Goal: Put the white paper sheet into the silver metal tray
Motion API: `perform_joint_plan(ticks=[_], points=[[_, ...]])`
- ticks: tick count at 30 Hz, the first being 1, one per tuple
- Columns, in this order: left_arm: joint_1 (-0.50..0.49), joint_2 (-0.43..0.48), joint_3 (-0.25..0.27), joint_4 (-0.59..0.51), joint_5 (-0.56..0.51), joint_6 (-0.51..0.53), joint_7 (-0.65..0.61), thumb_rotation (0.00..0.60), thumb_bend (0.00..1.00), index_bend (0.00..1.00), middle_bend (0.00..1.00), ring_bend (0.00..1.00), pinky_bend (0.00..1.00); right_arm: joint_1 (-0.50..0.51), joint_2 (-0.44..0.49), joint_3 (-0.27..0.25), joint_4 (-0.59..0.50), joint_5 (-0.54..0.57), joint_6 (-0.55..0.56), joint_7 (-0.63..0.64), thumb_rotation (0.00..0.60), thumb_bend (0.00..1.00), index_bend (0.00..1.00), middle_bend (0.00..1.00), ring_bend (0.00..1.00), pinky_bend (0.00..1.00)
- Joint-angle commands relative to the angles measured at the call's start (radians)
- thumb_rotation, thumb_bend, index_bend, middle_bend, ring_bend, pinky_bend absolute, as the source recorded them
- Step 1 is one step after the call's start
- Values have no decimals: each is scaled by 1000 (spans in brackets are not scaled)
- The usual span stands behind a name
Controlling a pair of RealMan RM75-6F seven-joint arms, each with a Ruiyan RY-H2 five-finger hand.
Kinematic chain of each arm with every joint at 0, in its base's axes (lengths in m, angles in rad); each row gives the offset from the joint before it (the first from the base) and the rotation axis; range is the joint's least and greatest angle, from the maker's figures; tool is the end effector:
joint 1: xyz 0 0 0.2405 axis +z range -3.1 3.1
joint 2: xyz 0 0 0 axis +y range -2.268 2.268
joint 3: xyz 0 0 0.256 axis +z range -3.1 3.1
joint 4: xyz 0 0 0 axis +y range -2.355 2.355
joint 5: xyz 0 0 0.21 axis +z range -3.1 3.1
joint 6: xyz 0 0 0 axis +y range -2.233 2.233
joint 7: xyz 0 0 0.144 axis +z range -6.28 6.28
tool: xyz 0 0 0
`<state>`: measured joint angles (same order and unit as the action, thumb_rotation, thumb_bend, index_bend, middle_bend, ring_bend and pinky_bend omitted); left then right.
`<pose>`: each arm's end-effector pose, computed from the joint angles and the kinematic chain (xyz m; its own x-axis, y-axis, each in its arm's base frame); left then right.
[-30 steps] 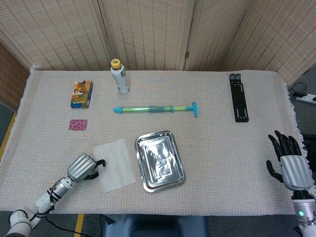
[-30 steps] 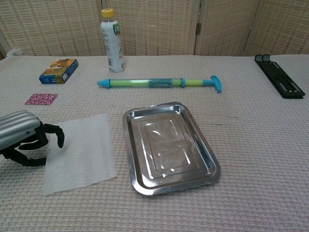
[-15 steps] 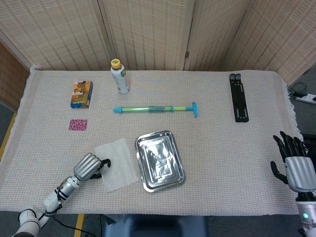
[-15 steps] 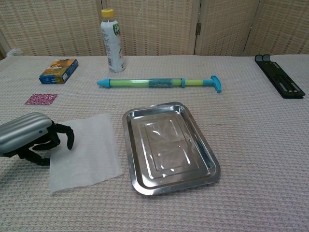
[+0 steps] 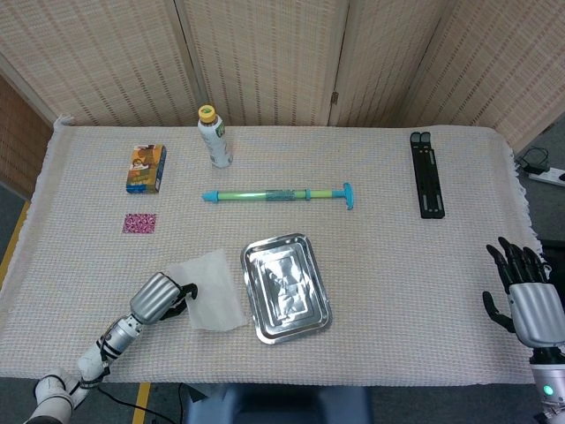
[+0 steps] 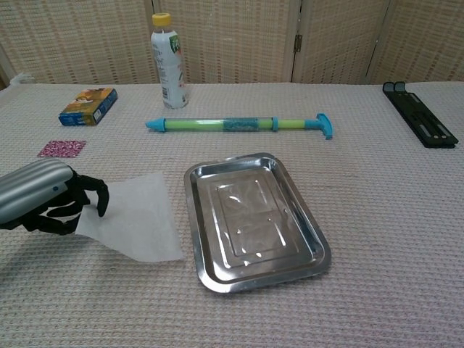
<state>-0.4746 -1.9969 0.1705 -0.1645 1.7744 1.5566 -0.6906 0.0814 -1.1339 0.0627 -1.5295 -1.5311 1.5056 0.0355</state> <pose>-0.2825 0.2893 -0.0285 0.3944 0.0930 0.9142 0.7168 -0.6537 -0.2427 -0.3201 -0.1837 0.1652 0.4247 0.0336 0.9047 -0.9043 -0.0314 0.4256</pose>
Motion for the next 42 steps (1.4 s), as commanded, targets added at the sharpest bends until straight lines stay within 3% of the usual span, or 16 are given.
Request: perform_joint_plan(ticks=[1, 11, 22, 30, 35, 42], points=[[1, 4, 1, -1, -2, 12, 6, 600, 623, 603, 1000, 1000, 1000, 0, 1, -1, -1, -1, 1, 1, 600, 506, 0, 0, 0, 0], [-30, 51, -67, -33, -60, 162, 56, 600, 623, 603, 1000, 1000, 1000, -5, 8, -9, -11, -19, 9, 9, 600, 505, 0, 0, 0, 0], [-162, 74, -144, -236, -84, 239, 217, 600, 624, 600, 1000, 1000, 1000, -15, 47, -24, -29, -56, 31, 85, 600, 505, 0, 0, 0, 0], [-235, 81, -139, -439, -49, 148, 431, 600, 631, 597, 1000, 1000, 1000, -51, 94, -23, -27, -77, 111, 192, 600, 506, 0, 0, 0, 0], [-243, 44, -94, -478, -31, 5, 585, 600, 631, 596, 1000, 1000, 1000, -64, 108, -28, -22, -91, 134, 231, 600, 506, 0, 0, 0, 0], [-265, -21, -81, -490, -26, -135, 733, 600, 631, 573, 1000, 1000, 1000, -76, 120, -28, -15, -95, 156, 271, 600, 506, 0, 0, 0, 0]])
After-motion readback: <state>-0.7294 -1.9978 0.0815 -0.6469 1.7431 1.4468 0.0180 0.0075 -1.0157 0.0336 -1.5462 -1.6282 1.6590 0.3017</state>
